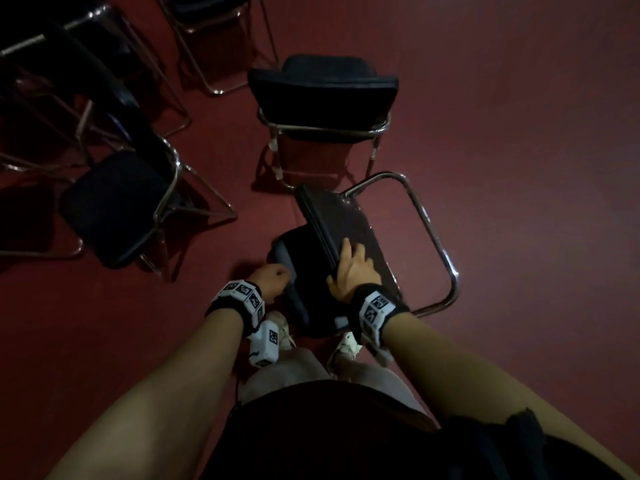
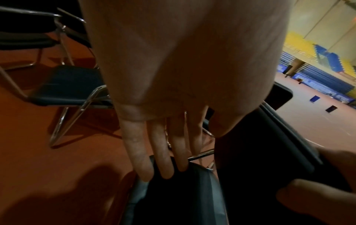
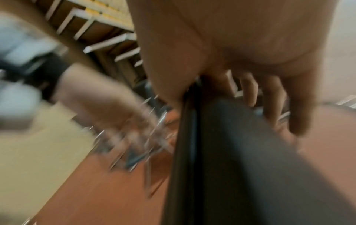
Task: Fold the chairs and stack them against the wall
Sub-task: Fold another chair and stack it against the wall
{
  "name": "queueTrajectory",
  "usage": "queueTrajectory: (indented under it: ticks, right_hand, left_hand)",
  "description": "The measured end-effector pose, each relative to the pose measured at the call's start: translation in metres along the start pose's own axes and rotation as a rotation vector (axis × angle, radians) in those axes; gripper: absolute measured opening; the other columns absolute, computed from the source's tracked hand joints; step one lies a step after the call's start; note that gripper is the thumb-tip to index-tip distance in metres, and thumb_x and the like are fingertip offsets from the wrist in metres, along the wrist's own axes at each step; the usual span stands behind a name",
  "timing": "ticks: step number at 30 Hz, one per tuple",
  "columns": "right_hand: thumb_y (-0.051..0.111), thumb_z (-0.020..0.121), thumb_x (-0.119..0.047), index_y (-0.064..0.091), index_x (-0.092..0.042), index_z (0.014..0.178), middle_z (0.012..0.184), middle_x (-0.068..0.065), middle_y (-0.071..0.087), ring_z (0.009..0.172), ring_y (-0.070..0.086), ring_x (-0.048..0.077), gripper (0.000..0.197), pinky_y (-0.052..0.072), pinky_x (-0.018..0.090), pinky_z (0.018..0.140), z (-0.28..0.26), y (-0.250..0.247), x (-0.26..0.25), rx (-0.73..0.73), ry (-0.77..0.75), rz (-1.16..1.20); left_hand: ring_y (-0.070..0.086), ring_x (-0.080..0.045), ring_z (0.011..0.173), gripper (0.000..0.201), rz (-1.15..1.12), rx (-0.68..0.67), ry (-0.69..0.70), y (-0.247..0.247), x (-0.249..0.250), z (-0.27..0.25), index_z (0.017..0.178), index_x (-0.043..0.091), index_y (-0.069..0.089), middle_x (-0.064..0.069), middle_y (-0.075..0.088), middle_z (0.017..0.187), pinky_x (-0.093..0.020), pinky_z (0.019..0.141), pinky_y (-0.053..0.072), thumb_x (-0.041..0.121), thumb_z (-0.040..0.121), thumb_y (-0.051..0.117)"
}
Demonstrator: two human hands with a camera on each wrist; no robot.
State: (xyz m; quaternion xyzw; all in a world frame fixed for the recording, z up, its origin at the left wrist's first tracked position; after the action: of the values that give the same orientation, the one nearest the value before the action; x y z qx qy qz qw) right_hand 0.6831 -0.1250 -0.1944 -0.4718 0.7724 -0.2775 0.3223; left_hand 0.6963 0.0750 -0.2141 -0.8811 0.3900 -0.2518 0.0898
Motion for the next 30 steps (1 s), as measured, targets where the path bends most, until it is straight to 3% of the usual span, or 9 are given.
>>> queueTrajectory:
  ticks: [6, 9, 11, 15, 17, 21, 23, 27, 30]
  right_hand:
    - [0.071, 0.081, -0.047, 0.009, -0.010, 0.156, 0.151, 0.013, 0.023, 0.127, 0.040, 0.041, 0.104, 0.049, 0.054, 0.096, 0.002, 0.076, -0.064, 0.046, 0.012, -0.072]
    - [0.069, 0.083, -0.042, 0.011, -0.011, 0.156, 0.152, 0.013, 0.025, 0.129, 0.041, 0.041, 0.098, 0.043, 0.057, 0.102, 0.003, 0.101, -0.085, 0.064, 0.065, -0.099]
    - [0.066, 0.084, -0.041, 0.011, -0.012, 0.156, 0.153, 0.012, 0.026, 0.130, 0.041, 0.039, 0.095, 0.042, 0.057, 0.103, 0.002, 0.107, -0.087, 0.080, 0.084, -0.121]
    - [0.055, 0.091, -0.042, 0.011, -0.013, 0.156, 0.154, 0.008, 0.027, 0.131, 0.040, 0.036, 0.084, 0.035, 0.058, 0.108, 0.005, 0.107, -0.093, 0.106, 0.076, -0.198]
    - [0.054, 0.090, -0.042, 0.011, -0.011, 0.156, 0.153, 0.007, 0.026, 0.131, 0.039, 0.035, 0.085, 0.031, 0.060, 0.111, 0.006, 0.100, -0.090, 0.108, 0.088, -0.209]
    - [0.062, 0.079, -0.056, 0.012, -0.013, 0.155, 0.143, 0.006, 0.028, 0.127, 0.041, 0.034, 0.101, 0.036, 0.059, 0.107, 0.008, 0.083, -0.076, 0.040, -0.001, -0.184]
    - [0.063, 0.076, -0.061, 0.007, -0.017, 0.156, 0.144, 0.006, 0.022, 0.129, 0.037, 0.035, 0.108, 0.038, 0.059, 0.105, 0.012, 0.075, -0.064, -0.056, -0.094, -0.151]
    - [0.061, 0.081, -0.063, 0.012, -0.025, 0.158, 0.149, 0.004, 0.021, 0.134, 0.034, 0.034, 0.099, 0.039, 0.053, 0.108, 0.029, 0.050, -0.024, -0.204, -0.250, 0.043]
    - [0.059, 0.090, -0.055, 0.029, -0.025, 0.154, 0.147, 0.008, 0.030, 0.137, 0.036, 0.034, 0.077, 0.034, 0.046, 0.115, 0.051, 0.029, 0.025, -0.169, -0.215, 0.200]
  left_hand:
    - [0.058, -0.032, 0.121, 0.064, -0.361, -0.175, -0.132, -0.002, -0.060, 0.014, 0.148, 0.016, 0.041, -0.012, 0.062, 0.133, -0.043, 0.097, 0.048, 0.060, 0.102, 0.032]
    - [0.067, -0.024, 0.106, 0.080, -0.398, -0.180, -0.095, -0.006, -0.086, 0.026, 0.142, 0.021, 0.046, -0.006, 0.068, 0.125, -0.045, 0.098, 0.051, 0.078, 0.087, 0.042]
    - [0.067, -0.026, 0.108, 0.083, -0.525, -0.224, -0.110, -0.001, -0.085, 0.026, 0.134, 0.025, 0.050, -0.007, 0.063, 0.132, -0.050, 0.098, 0.052, 0.082, 0.075, 0.056]
    - [0.048, -0.031, 0.133, 0.088, -0.589, -0.271, -0.105, 0.006, -0.058, 0.034, 0.156, 0.024, 0.027, -0.005, 0.040, 0.154, -0.044, 0.098, 0.048, 0.056, 0.085, 0.069]
    - [0.053, -0.028, 0.126, 0.084, -0.627, -0.248, -0.103, 0.013, -0.038, 0.040, 0.153, 0.020, 0.035, -0.007, 0.046, 0.150, -0.039, 0.091, 0.049, 0.051, 0.084, 0.072]
    - [0.068, -0.026, 0.095, 0.083, -0.644, -0.177, -0.137, 0.015, -0.019, 0.046, 0.133, 0.015, 0.052, -0.007, 0.067, 0.116, -0.038, 0.078, 0.060, 0.062, 0.070, 0.078]
    - [0.068, -0.023, 0.082, 0.063, -0.631, -0.191, -0.144, 0.014, -0.012, 0.043, 0.122, 0.017, 0.053, -0.004, 0.067, 0.101, -0.035, 0.066, 0.060, 0.055, 0.079, 0.077]
    - [0.070, -0.034, 0.091, 0.058, -0.557, -0.164, -0.188, 0.013, 0.006, 0.037, 0.125, 0.012, 0.052, -0.010, 0.065, 0.113, -0.044, 0.060, 0.062, 0.040, 0.082, 0.079]
    - [0.068, -0.031, 0.095, 0.052, -0.500, -0.108, -0.175, 0.017, 0.029, 0.031, 0.117, 0.013, 0.055, -0.006, 0.064, 0.114, -0.051, 0.072, 0.062, 0.040, 0.080, 0.081]
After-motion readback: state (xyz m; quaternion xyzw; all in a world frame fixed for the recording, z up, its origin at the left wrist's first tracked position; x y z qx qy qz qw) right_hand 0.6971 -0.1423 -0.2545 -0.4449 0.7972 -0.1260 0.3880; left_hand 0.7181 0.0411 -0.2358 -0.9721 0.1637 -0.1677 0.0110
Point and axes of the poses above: each hand's wrist, its own z-axis towards the middle knuckle, its own y-axis out of the palm, x = y × z, the point moved 6 cm from there along z, towards the middle knuckle
